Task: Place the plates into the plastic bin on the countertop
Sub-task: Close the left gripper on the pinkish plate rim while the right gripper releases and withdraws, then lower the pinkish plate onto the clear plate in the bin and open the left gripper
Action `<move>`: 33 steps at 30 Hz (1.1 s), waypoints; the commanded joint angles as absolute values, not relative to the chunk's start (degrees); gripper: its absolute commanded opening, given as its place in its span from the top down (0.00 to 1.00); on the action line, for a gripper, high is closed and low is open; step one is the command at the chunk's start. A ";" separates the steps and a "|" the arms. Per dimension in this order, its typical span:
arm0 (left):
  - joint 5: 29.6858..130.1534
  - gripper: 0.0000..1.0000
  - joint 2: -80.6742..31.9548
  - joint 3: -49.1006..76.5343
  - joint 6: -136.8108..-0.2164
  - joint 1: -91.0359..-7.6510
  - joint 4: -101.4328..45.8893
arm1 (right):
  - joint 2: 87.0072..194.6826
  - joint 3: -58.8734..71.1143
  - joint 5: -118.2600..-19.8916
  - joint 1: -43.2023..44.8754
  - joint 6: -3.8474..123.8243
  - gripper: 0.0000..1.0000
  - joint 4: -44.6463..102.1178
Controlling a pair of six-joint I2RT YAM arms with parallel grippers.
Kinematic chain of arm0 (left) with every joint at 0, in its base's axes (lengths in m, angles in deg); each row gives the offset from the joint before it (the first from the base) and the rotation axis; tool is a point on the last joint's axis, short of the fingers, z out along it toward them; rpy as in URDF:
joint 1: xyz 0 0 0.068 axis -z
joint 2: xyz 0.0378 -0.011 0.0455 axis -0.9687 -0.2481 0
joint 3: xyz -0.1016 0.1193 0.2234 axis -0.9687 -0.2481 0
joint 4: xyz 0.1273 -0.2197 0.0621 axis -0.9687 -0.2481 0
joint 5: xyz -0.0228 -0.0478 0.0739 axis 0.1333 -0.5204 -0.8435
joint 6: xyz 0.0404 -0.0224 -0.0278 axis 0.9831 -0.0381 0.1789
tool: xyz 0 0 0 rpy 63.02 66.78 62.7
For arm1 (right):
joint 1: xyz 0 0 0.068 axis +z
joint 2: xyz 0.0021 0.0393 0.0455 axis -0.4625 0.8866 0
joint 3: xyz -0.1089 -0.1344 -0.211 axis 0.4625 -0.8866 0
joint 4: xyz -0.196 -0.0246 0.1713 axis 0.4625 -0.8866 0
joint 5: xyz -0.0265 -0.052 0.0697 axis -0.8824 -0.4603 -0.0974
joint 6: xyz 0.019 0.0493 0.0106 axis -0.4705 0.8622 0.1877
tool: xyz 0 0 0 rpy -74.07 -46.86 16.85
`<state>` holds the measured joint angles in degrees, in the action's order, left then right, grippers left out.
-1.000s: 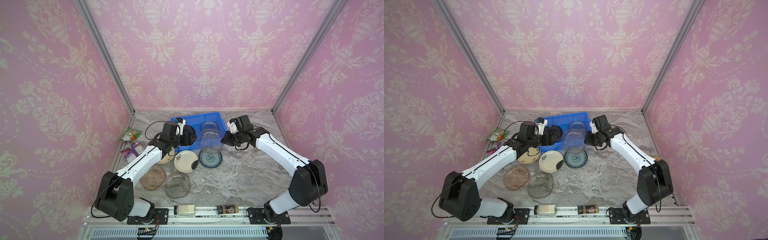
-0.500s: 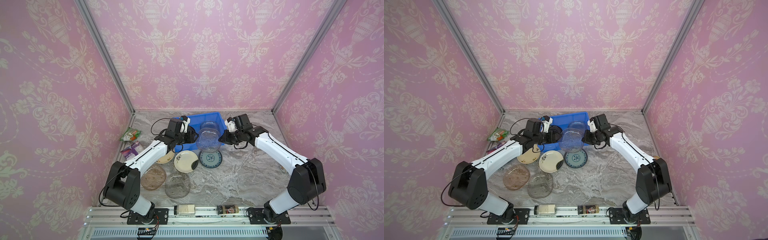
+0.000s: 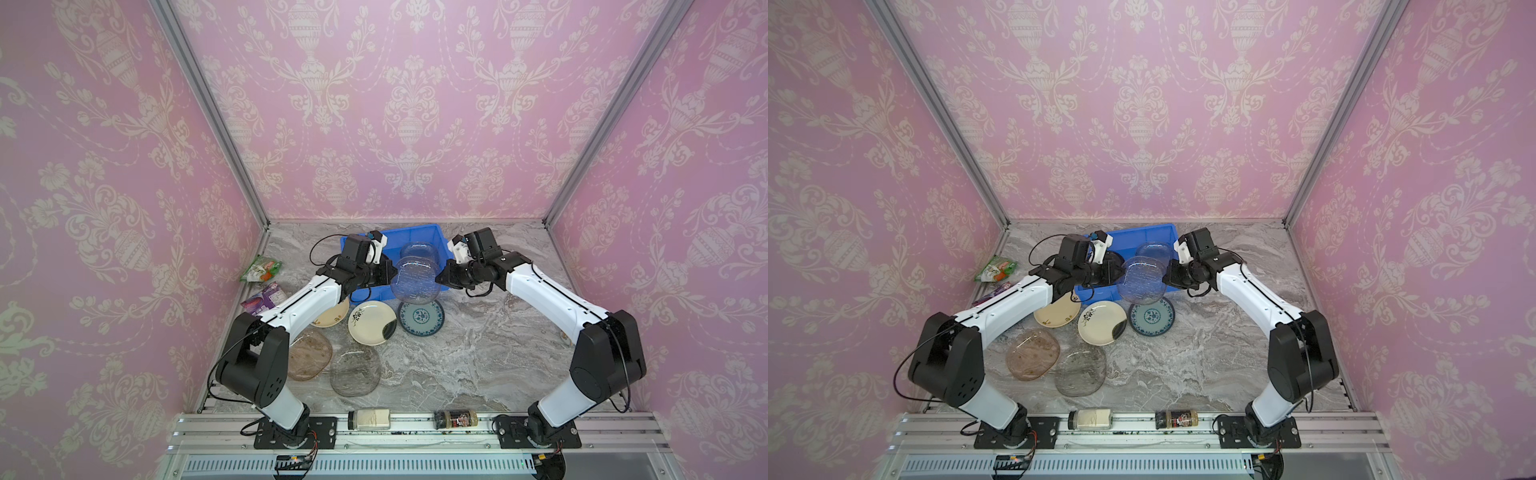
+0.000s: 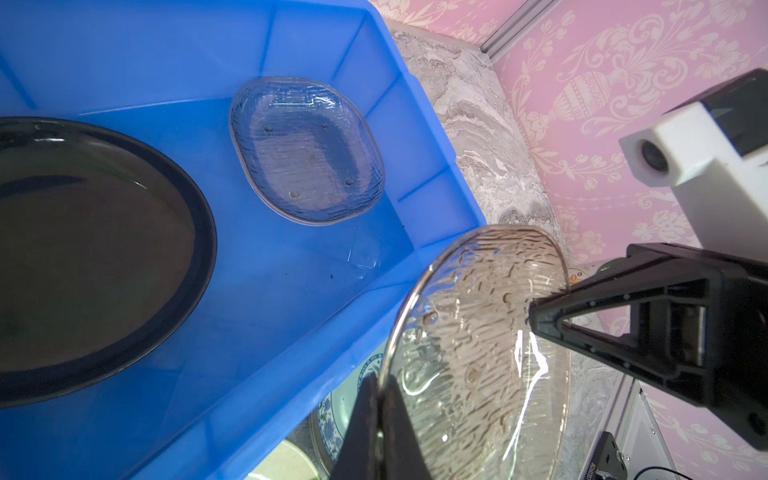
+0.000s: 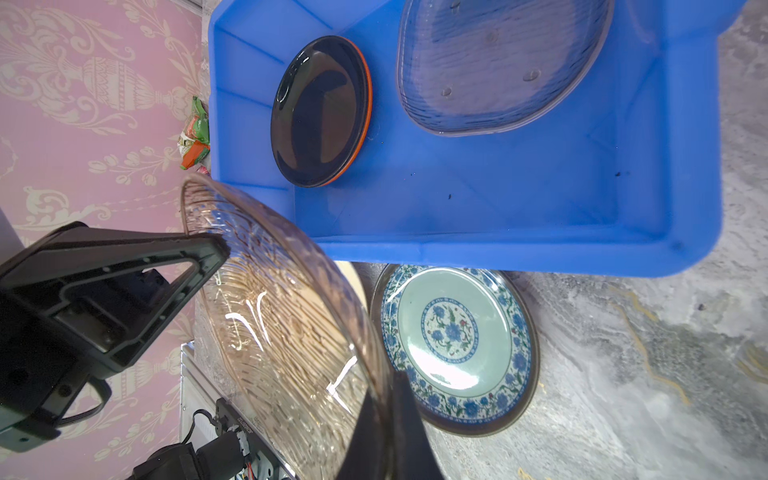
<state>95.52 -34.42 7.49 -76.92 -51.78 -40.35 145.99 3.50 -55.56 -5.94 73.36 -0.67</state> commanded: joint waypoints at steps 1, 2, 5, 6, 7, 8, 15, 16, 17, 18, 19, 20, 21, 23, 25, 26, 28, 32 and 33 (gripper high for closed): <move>94.39 1.00 -35.46 9.37 -77.16 -51.73 -40.69 | 147.16 5.88 -55.00 -5.93 73.09 0.90 0.09; 93.61 1.00 -35.73 9.62 -77.42 -51.76 -40.76 | 147.34 6.21 -55.43 -6.10 73.26 0.80 0.01; 90.76 1.00 -36.72 11.88 -78.38 -51.80 -41.12 | 147.18 6.67 -56.91 -7.24 74.37 0.52 0.45; 89.78 1.00 -37.25 13.16 -78.90 -51.81 -41.36 | 146.64 6.59 -57.46 -8.16 75.16 0.45 0.91; 88.89 1.00 -37.66 14.44 -79.50 -51.81 -41.64 | 145.97 6.34 -57.22 -9.18 76.03 0.42 1.57; 88.30 1.00 -38.33 15.95 -80.08 -51.81 -41.79 | 145.06 5.88 -56.23 -10.77 77.58 0.39 2.72; 79.37 1.00 -47.18 27.56 -86.27 -51.90 -44.00 | 139.20 -1.23 -49.97 -21.56 85.54 0.38 11.29; 79.38 1.00 -48.80 28.72 -87.03 -51.90 -43.47 | 139.02 -1.77 -49.20 -22.29 86.14 0.38 11.80; 79.82 1.00 -50.79 30.35 -87.62 -51.90 -43.21 | 138.77 -2.32 -47.97 -23.01 86.76 0.38 12.56; 79.33 1.00 -52.62 31.61 -88.61 -51.82 -43.23 | 138.72 -2.66 -46.87 -23.62 87.31 0.38 13.14; 78.78 1.00 -54.05 32.40 -89.74 -51.81 -42.75 | 138.57 -2.67 -46.39 -24.05 87.74 0.38 13.50; 78.05 1.00 -55.44 32.98 -90.78 -51.81 -42.25 | 138.40 -3.64 -46.09 -24.41 88.07 0.38 13.85; 77.86 1.00 -56.95 33.71 -91.43 -51.81 -41.68 | 138.16 -5.04 -45.65 -24.77 88.27 0.38 14.22; 78.46 1.00 -59.89 36.36 -91.83 -51.81 -42.24 | 138.04 -5.63 -44.87 -25.55 88.17 0.38 14.53; 79.09 1.00 -62.66 38.92 -91.75 -51.82 -43.03 | 137.84 -6.38 -44.52 -26.25 88.08 0.38 14.86; 79.37 1.00 -63.96 40.22 -91.89 -51.86 -43.63 | 137.76 -6.73 -44.20 -26.66 88.16 0.39 15.13; 79.71 1.00 -66.29 42.78 -91.81 -51.78 -45.03 | 137.76 -7.13 -43.65 -27.27 88.30 0.39 15.57; 80.38 1.00 -70.25 46.35 -92.59 -51.75 -46.72 | 137.93 -7.72 -43.16 -27.63 88.37 0.39 16.14; 80.33 1.00 -71.01 46.85 -92.84 -51.73 -46.76 | 138.03 -7.93 -43.12 -27.63 88.49 0.39 16.28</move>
